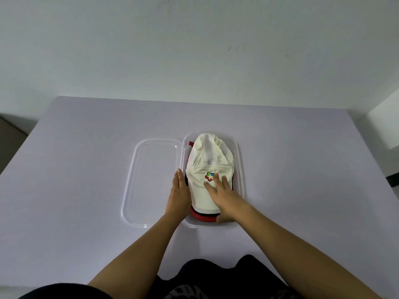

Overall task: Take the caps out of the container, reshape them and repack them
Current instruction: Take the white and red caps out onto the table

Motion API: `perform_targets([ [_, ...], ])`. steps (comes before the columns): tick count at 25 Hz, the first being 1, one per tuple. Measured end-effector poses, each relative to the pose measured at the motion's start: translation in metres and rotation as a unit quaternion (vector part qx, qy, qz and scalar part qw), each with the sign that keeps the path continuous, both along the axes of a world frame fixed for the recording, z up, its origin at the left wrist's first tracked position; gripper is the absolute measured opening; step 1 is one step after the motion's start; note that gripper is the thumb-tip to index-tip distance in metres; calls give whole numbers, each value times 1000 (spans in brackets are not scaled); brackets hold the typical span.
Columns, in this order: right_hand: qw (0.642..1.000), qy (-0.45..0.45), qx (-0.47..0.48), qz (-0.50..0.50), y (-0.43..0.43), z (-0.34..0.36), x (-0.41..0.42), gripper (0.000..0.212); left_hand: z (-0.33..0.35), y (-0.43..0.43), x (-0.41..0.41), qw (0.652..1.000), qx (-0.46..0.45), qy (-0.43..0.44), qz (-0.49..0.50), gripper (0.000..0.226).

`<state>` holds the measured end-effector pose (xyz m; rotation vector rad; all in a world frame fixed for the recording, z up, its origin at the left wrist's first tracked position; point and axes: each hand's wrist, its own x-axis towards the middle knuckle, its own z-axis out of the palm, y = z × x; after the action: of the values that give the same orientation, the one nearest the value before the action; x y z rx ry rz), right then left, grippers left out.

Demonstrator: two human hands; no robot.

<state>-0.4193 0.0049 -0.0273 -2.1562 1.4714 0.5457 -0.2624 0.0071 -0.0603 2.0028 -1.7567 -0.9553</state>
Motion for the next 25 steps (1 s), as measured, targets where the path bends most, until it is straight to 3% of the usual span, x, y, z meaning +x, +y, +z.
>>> perform_targets([
  [3,996,-65,-19,-62,4,7,-3,98,0,2,2,998,-18,63,6,57],
  [6,976,-156,-106,-109,7,15,-16,82,-3,2,5,995,-20,95,29,56],
  [8,936,-255,-190,-149,10,26,-29,83,-6,2,6,995,-19,94,23,57],
  [10,871,-333,-304,-198,11,43,-46,79,-6,3,6,995,-16,96,22,58],
  [12,808,-355,-420,-213,7,53,-67,69,-7,2,5,995,-9,94,28,59],
  [14,784,-331,-469,-238,-2,53,-91,69,-6,2,5,995,-3,89,33,60],
  [16,789,-287,-452,-301,-8,37,-115,80,-6,2,3,996,-1,81,39,60],
  [19,827,-224,-372,-358,-8,4,-142,88,-8,1,2,994,2,87,68,58],
  [25,935,-91,-200,-278,-7,-43,-164,85,-13,0,1,987,15,94,130,45],
])
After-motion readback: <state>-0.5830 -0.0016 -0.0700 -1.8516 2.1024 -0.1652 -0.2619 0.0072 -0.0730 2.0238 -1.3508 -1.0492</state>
